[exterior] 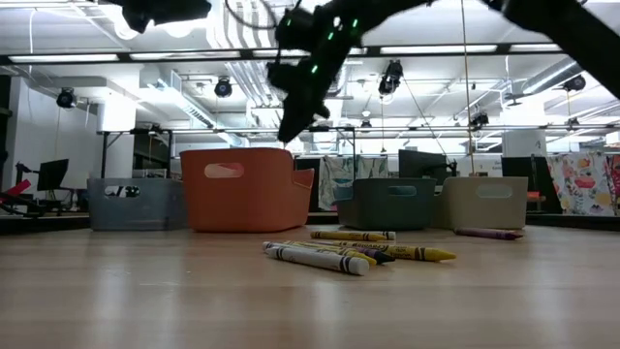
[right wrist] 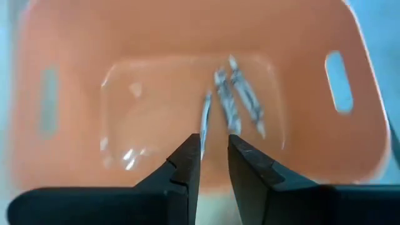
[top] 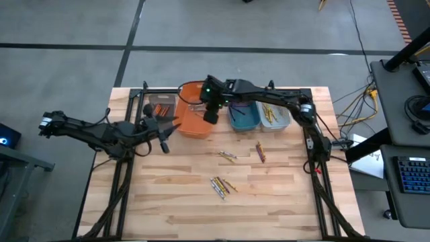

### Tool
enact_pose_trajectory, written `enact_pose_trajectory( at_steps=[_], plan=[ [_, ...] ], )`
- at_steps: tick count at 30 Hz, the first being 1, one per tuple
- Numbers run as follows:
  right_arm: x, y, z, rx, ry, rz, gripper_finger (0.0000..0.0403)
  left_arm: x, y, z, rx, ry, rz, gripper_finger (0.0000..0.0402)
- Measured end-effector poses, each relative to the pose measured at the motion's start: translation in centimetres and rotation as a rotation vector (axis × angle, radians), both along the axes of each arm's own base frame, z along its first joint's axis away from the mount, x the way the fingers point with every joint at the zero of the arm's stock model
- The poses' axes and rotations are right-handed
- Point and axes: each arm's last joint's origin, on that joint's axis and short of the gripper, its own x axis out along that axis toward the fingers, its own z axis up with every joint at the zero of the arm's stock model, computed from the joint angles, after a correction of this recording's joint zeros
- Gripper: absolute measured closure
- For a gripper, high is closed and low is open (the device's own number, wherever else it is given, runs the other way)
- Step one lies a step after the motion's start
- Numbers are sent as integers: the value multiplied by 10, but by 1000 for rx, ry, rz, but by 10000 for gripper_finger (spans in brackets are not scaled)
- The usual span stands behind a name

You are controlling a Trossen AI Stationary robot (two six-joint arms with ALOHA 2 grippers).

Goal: Sort crayons
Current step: Put the yellow crayon into the white bin

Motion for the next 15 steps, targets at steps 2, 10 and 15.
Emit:
enact_pose_trajectory(
  at_steps=[2, 10, 15],
  plan=[
    [-13, 14, 15, 30, 44, 0, 336, 3, -1, -2, -15, 7, -4, 294],
    [-65, 83, 57, 132, 212, 16, 337, 19, -9, -15, -77, 63, -141, 294],
    [-93, 127, 70, 170, 194, 31, 335, 28, -15, -22, -91, 91, -170, 294]
  ],
)
